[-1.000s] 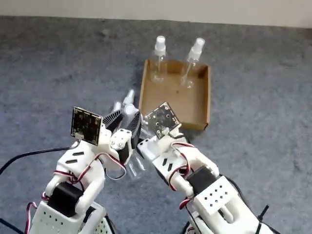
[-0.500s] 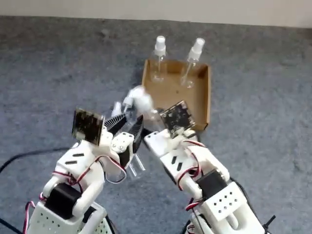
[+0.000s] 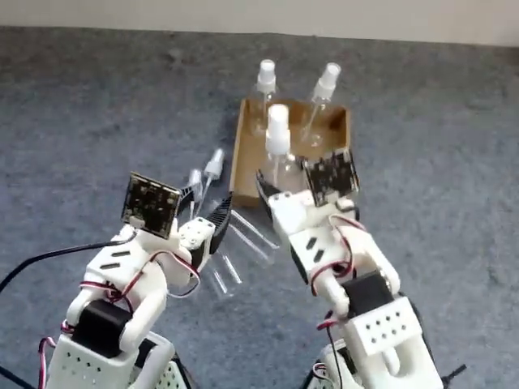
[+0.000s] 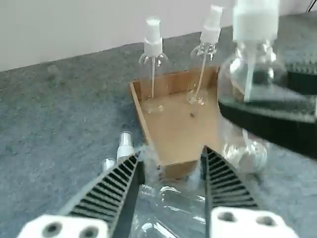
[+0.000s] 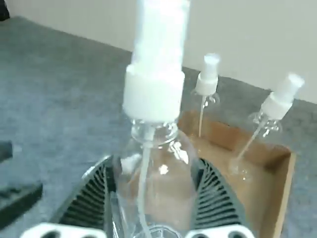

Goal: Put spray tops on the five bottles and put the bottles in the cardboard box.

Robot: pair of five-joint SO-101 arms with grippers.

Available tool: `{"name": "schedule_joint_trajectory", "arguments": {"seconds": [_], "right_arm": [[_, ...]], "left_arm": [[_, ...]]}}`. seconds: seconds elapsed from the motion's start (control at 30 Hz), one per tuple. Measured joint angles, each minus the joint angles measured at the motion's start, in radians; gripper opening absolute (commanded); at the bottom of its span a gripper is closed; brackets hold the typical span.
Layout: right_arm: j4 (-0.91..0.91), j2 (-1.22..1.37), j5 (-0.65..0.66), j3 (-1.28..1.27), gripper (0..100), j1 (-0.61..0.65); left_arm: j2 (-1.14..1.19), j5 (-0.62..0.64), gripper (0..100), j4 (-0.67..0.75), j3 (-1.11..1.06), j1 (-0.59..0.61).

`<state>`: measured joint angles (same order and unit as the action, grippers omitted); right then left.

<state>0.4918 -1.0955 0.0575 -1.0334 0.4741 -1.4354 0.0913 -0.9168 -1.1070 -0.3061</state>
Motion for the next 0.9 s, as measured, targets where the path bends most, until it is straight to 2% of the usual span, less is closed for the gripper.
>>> {"name": "schedule_joint_trajectory", "arguments": {"seconds": [0.13,0.3,0.43,0.7,0.9], "right_arm": [[0.044,0.203,0.0,0.195,0.3,0.002],[0.189,0.436,-0.072,0.47,0.3,0.002],[0.316,0.525,-0.106,0.628,0.3,0.021],[0.486,0.525,-0.11,0.666,0.3,0.17],[0.58,0.463,-0.094,0.666,0.3,0.178]], "left_arm": [[0.003,-0.061,18,0.078,-0.069,0.0],[0.005,-0.11,32,0.199,-0.14,-0.044],[0.005,-0.121,30,0.221,-0.141,-0.048],[0.021,-0.123,30,0.315,-0.169,0.012],[0.18,-0.118,30,0.397,-0.157,0.046]]}}
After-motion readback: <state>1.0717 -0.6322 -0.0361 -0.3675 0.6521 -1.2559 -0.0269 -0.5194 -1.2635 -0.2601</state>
